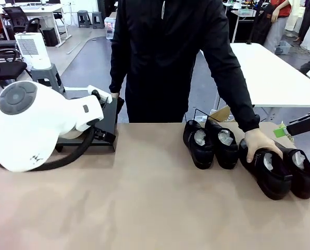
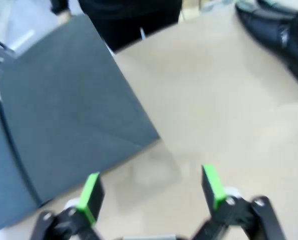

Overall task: Organize the shoes by placing them on the stand.
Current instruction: Pick up one Shoe and place it in the middle of the table.

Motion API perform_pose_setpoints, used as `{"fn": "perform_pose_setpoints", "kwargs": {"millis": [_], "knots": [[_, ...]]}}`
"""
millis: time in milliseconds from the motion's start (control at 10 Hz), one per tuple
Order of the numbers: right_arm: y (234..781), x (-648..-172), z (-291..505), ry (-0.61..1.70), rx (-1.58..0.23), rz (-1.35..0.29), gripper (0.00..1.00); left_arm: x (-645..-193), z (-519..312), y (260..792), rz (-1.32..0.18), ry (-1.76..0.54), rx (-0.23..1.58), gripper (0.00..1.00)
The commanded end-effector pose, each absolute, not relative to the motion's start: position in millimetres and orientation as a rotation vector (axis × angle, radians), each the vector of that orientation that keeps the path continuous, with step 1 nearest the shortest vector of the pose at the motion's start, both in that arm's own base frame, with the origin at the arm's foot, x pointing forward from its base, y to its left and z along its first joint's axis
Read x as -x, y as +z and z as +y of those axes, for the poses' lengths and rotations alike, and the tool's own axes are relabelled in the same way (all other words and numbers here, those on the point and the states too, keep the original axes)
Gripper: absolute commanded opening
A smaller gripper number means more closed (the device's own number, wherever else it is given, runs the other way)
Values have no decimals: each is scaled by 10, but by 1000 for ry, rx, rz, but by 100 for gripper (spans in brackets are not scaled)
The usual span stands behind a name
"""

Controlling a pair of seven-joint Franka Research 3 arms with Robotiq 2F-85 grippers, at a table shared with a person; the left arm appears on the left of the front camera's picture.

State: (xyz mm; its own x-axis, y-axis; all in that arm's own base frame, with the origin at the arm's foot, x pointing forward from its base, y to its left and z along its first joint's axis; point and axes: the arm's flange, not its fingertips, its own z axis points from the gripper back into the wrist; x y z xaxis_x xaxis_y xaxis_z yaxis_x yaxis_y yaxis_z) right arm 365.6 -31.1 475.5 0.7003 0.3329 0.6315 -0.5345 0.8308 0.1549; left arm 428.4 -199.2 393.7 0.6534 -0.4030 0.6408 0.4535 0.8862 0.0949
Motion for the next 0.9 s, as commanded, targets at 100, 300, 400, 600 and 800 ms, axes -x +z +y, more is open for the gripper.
{"fn": "perform_pose_setpoints", "kwargs": {"millis": [100, 300, 400, 600, 800], "knots": [[4749, -3665, -315, 490, -362, -634, 100, -3681, -747, 5225, -655, -468, 338, 100], [4749, -3665, -315, 490, -362, -634, 100, -3446, -521, 5471, -777, -434, 400, 100], [4749, -3665, -315, 490, -362, -634, 100, -3407, -500, 5533, -831, -414, 351, 100], [4749, -3665, -315, 490, -362, -634, 100, -3832, -1177, 5321, -731, -449, 416, 100], [4749, -3665, -315, 490, -362, -634, 100, -3591, -758, 5605, -768, -432, 412, 100]]}}
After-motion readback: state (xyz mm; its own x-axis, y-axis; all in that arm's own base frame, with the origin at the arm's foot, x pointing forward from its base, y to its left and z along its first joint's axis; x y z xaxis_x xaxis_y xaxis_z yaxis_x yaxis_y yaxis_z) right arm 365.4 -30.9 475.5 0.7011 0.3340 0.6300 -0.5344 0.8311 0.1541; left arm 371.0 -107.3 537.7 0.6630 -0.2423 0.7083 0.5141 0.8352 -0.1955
